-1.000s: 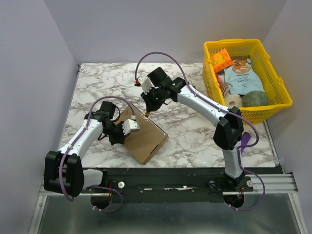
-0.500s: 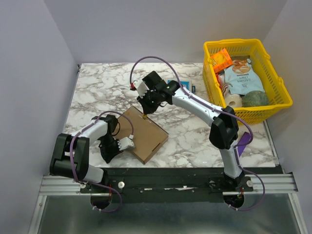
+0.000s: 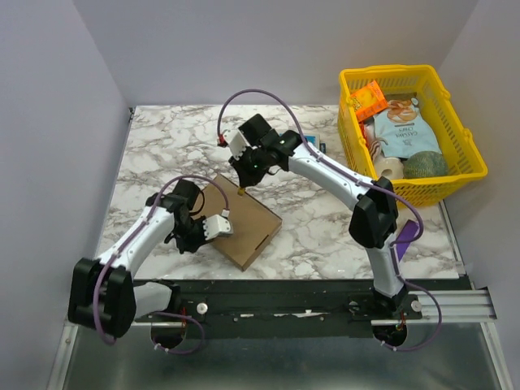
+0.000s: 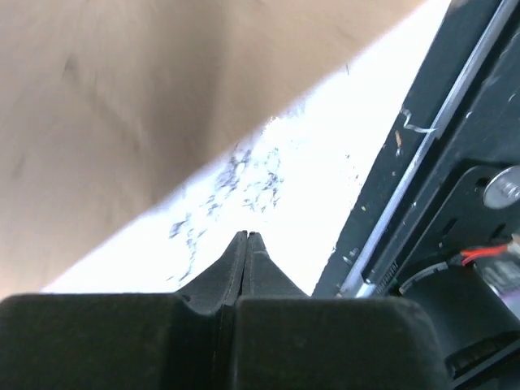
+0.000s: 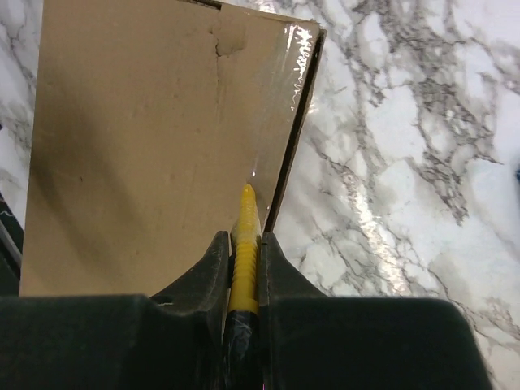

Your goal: Unpack the express box

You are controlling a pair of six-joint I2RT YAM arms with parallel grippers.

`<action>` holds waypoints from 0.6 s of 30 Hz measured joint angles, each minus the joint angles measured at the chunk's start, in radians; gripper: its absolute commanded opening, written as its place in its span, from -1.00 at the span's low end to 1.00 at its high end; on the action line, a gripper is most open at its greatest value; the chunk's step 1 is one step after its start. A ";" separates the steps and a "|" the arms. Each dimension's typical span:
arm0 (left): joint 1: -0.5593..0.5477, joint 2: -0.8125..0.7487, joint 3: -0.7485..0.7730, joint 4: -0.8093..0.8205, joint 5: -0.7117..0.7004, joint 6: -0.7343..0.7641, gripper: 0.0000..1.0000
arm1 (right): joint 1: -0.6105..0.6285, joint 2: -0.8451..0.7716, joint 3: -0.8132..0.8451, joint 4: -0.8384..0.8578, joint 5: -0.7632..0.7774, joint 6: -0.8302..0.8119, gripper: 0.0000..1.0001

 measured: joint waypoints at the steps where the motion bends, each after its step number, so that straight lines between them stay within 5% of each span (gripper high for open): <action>1: 0.000 -0.044 0.000 0.000 0.011 0.001 -1.00 | -0.006 -0.003 0.006 -0.002 0.008 0.000 -0.99; 5: 0.000 -0.158 0.000 0.035 0.051 -0.009 -1.00 | -0.059 -0.037 0.010 -0.002 0.042 0.001 -0.99; 10: -0.001 0.003 0.037 0.128 0.084 -0.105 -1.00 | -0.131 -0.111 0.007 0.000 0.073 -0.003 -0.99; 18: -0.004 0.163 0.389 0.248 0.376 -0.348 -1.00 | -0.119 -0.165 -0.069 0.011 0.147 -0.033 -0.99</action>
